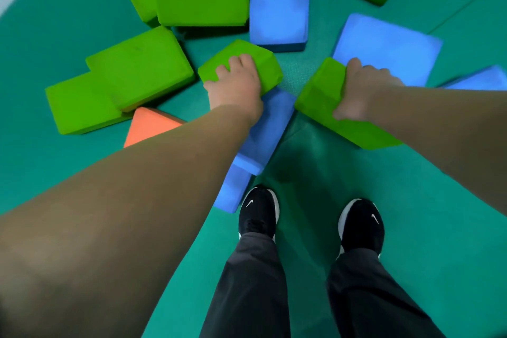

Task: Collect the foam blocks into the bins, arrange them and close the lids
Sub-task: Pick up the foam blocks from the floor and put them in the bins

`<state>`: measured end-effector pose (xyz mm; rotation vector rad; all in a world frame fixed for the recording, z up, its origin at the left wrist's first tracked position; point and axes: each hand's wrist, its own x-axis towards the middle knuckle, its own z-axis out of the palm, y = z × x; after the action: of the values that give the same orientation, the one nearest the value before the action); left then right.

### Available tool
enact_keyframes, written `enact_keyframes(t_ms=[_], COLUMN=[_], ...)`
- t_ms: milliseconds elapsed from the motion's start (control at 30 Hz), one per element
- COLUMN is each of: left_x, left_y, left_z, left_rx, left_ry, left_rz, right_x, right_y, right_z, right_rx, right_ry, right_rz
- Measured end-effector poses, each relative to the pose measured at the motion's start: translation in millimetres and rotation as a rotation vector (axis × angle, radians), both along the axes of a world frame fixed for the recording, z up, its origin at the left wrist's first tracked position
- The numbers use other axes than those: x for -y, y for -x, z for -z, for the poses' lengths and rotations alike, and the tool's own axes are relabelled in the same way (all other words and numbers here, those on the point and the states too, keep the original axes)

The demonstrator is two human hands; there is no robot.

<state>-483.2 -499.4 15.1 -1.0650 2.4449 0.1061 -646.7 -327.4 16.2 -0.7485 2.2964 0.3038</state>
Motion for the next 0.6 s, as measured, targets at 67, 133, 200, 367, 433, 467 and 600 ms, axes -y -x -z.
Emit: enact_keyframes(t_ms=[67,133,200,367,433,467,600], left_x=[5.2,7.5,5.1,-13.3,-23.9,-31.3,-72.0], left_y=[-0.8,-3.5,-6.3,-3.0,5.1,10.5,38.3], left_z=[-16.6,-38.7,-63.9,-140.9,-169.7,-183.2,-232.9], left_rx=[-0.042,-0.085,-0.127,-0.155,-0.149,-0.143,-0.120], left_ry=[-0.014,-0.006,-0.024,-0.079,-0.113,-0.128,-0.235], left_rz=[0.020,0.071,0.117,0.224,0.255,0.278,0.377], right_x=[-1.1,-1.9,-4.8,-33.8,-50.1,-59.8,-107.8], right_y=[-3.8,-8.8,-13.0,-12.2,-8.5,-6.7,-4.7], right_z=[-9.9,-25.3,-44.9,-124.3,-159.1,-176.3,-239.9], right_rx=[-0.017,-0.019,-0.006,-0.010,-0.026,-0.033,-0.075], right_ry=[0.010,0.020,0.035,0.073,0.079,0.076,0.096], right_rz=[-0.009,0.031,0.118,0.226,0.270,0.309,0.489])
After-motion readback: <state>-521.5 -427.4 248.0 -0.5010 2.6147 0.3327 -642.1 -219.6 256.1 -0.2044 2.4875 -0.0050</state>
